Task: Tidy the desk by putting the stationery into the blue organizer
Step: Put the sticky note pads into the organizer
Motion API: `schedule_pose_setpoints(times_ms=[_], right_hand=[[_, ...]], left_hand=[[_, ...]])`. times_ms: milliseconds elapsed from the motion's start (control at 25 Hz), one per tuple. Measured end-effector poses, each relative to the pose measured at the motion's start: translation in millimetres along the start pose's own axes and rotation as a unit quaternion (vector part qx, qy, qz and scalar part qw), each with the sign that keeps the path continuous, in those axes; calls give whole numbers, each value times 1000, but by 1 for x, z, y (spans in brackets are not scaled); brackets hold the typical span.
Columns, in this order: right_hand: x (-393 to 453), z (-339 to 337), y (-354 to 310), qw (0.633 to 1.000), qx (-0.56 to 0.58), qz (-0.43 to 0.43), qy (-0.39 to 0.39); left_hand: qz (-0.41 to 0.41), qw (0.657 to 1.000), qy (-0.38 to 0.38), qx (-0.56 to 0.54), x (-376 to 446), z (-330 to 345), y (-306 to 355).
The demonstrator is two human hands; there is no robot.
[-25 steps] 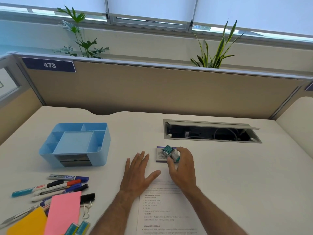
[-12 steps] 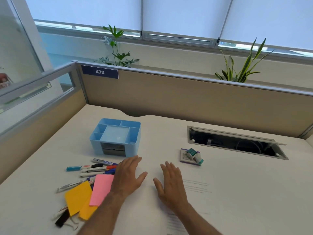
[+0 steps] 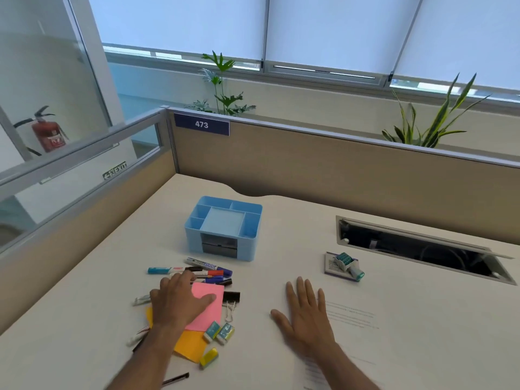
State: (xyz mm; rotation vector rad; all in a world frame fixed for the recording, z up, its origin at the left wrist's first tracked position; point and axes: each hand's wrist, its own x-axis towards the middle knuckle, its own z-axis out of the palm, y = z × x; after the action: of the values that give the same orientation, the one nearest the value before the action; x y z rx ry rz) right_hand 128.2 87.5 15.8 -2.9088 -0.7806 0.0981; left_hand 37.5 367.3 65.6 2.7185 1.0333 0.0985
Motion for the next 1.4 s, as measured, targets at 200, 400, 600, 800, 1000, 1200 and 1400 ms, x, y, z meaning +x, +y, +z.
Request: schedule_pose_setpoints(times_ms=[200,400,600,800,1000,1200,1400], right_hand=[[1,0,-1,1000,-4,-1,-15],[5,-11,-6,999,24,14,-31],[25,-39,-33,986,134,-63,73],[48,-80,-84,949,266,-152,70],[72,-100,-100,929,295,-187,124],[106,-133,-88,895,344,-141,248],[160,-163,-75,898,318,-62,299]], left_hand=[[4,997,33,-73,-3,-3,3],[45,961,40,-272,0,-12,11],[116,921,38,-371,1,-30,25],[193,883,10,-427,2,-51,39],[183,884,-3,-431,10,-64,30],[135,943,-144,-269,21,-65,-5],[222,947,-229,11,15,-57,-23]])
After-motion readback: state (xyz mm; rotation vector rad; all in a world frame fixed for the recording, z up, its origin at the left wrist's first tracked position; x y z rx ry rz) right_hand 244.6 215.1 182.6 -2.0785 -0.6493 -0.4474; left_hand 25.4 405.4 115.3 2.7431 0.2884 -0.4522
